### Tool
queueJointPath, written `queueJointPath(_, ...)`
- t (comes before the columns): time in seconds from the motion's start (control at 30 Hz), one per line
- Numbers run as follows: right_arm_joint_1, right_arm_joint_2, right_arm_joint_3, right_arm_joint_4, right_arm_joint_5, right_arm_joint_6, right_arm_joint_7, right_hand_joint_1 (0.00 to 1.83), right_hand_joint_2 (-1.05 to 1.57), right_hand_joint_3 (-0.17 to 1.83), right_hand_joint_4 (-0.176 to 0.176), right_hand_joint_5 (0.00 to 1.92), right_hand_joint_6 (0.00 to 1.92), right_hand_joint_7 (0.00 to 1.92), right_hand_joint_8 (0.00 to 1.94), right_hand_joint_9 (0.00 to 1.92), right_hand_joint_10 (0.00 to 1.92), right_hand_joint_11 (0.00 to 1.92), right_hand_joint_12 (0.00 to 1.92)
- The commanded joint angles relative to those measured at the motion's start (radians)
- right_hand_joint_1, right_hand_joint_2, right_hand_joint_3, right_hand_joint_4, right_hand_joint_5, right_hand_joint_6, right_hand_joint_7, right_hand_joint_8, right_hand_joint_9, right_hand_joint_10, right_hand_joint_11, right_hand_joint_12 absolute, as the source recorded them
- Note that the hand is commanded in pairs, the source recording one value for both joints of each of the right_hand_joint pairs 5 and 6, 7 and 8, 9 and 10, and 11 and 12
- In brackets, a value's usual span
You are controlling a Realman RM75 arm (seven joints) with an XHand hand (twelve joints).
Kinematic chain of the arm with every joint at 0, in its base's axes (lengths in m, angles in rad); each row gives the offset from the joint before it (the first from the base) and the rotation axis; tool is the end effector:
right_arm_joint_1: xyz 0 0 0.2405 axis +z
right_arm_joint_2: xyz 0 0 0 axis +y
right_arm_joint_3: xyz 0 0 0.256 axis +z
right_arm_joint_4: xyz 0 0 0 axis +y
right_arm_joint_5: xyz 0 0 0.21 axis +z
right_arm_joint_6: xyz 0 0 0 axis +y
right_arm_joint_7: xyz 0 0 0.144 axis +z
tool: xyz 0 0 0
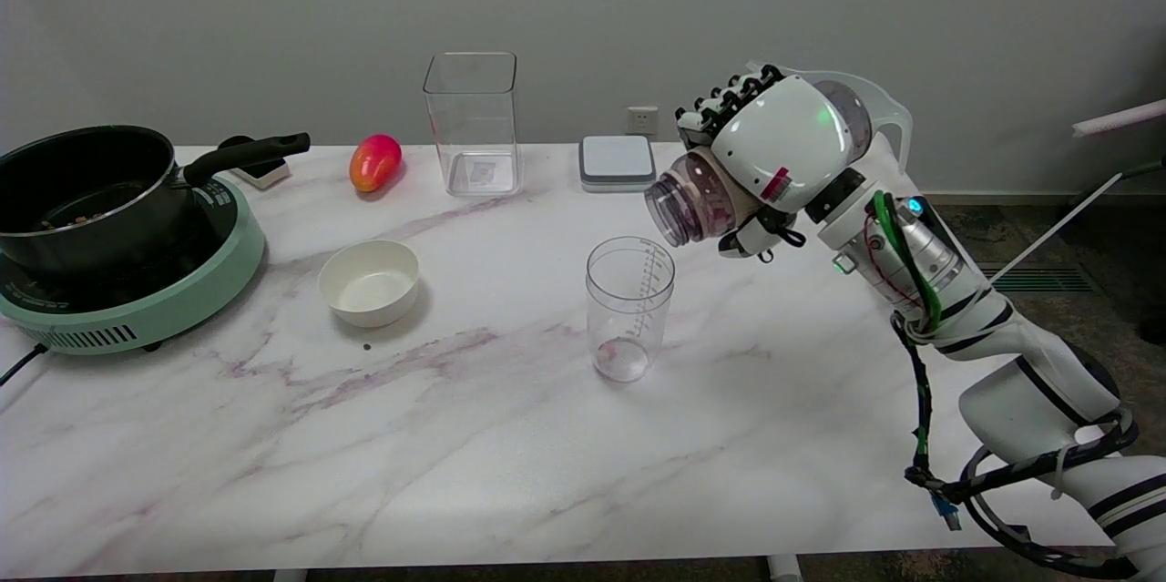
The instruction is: Pour the contents of the bottle into the measuring cup.
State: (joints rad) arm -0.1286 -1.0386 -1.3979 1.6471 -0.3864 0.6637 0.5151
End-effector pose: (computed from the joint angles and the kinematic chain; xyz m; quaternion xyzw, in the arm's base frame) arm -0.1576 -0.2995 0.3348 0.7739 0.3227 0.0235 0.5444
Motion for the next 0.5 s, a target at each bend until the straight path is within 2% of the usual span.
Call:
queueJointPath(0.03, -0.017, -0.006, -0.005, 0.028, -0.048, 0.010, -0.032, 1.40, 1.19, 0.33, 0.000, 1.77, 1.77, 1.77, 1.77, 1.33, 1.33, 1.24, 1.24)
queueJointPath(0.5, 0.009, 0.019, 0.001, 0.050, -0.092, 0.000, -0.021, 1.38, 1.20, 0.32, 0.000, 1.76, 1.76, 1.77, 1.77, 1.33, 1.33, 1.24, 1.24)
